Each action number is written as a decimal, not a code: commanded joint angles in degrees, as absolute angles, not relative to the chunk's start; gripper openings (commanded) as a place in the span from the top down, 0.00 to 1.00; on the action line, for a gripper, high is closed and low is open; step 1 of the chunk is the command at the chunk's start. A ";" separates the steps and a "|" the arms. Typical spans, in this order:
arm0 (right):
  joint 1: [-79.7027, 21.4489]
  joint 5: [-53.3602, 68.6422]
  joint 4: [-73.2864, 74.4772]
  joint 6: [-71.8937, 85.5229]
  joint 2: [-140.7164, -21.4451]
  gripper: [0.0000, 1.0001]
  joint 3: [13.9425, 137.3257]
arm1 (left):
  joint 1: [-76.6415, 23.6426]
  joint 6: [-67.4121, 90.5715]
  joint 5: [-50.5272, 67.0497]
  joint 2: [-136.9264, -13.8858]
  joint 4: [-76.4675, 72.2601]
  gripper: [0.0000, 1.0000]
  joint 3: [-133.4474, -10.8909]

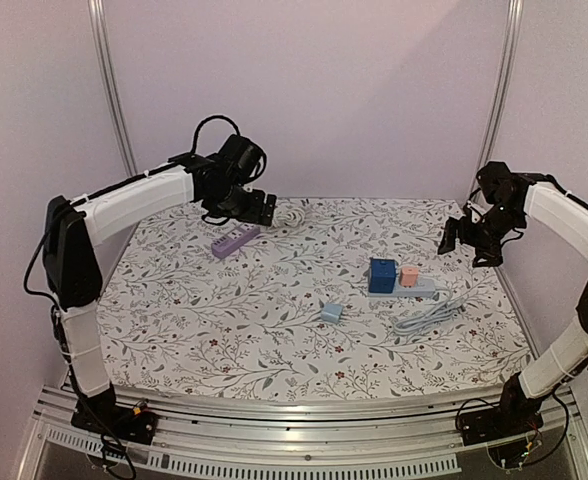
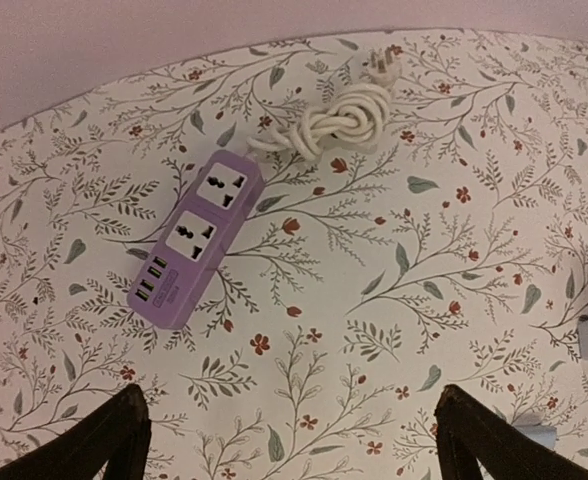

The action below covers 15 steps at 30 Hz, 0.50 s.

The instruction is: Insert the plug

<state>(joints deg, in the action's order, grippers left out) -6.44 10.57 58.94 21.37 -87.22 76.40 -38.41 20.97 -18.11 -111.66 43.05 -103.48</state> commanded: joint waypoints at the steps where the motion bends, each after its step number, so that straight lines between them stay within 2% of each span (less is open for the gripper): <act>1: -6.90 9.45 58.90 21.28 -85.04 0.01 75.75 | -32.20 19.17 -13.30 -117.04 49.07 0.01 -107.27; 15: -7.53 13.28 59.05 23.67 -88.06 0.01 77.13 | -23.42 5.76 -12.16 -134.80 56.83 0.00 -122.40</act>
